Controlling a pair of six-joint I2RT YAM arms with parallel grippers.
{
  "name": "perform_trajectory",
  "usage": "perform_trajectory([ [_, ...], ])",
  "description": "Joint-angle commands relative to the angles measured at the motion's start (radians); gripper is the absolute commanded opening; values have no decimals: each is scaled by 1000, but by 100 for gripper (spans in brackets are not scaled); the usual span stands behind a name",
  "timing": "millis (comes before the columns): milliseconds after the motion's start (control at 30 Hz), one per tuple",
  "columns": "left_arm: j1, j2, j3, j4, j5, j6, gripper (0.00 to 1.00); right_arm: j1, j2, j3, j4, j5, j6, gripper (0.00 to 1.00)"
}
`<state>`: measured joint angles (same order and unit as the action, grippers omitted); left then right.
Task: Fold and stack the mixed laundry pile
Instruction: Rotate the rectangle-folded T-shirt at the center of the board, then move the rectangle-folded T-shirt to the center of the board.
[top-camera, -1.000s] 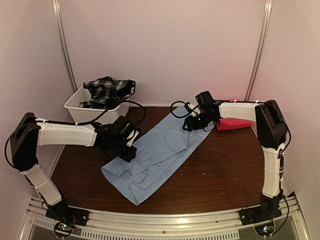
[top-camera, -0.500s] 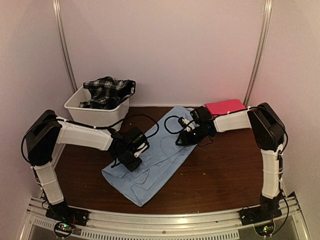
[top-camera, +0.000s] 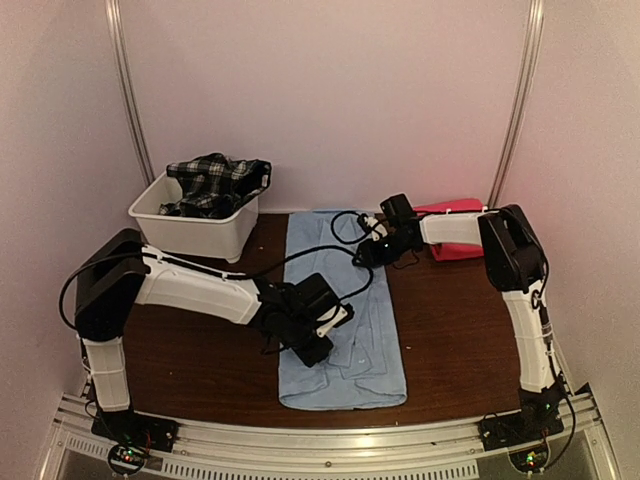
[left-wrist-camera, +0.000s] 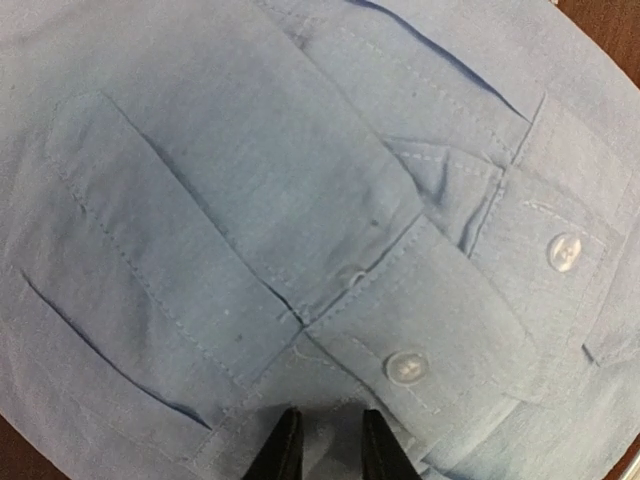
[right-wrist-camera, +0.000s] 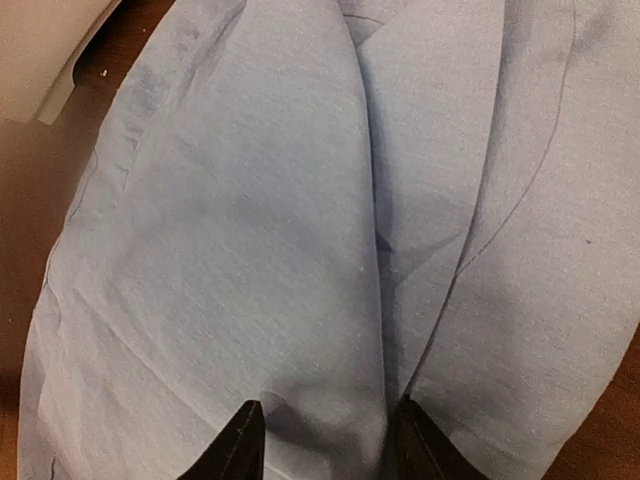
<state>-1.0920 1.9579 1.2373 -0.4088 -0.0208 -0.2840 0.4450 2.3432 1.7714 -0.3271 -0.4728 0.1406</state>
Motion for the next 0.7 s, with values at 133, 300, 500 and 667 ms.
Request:
perform_trajectory([
  [133, 51, -191, -64, 64, -22, -85, 38, -8, -306, -263, 30, -45, 21, 50],
  [300, 153, -263, -172, 152, 50, -157, 44, -3, -433, -434, 137, -155, 72, 50],
  [500, 255, -225, -225, 252, 103, -182, 42, 23, -370, -486, 191, -210, 80, 48],
  [667, 275, -134, -172, 272, 87, -165, 42, 27, -289, -499, 214, -187, 114, 45],
])
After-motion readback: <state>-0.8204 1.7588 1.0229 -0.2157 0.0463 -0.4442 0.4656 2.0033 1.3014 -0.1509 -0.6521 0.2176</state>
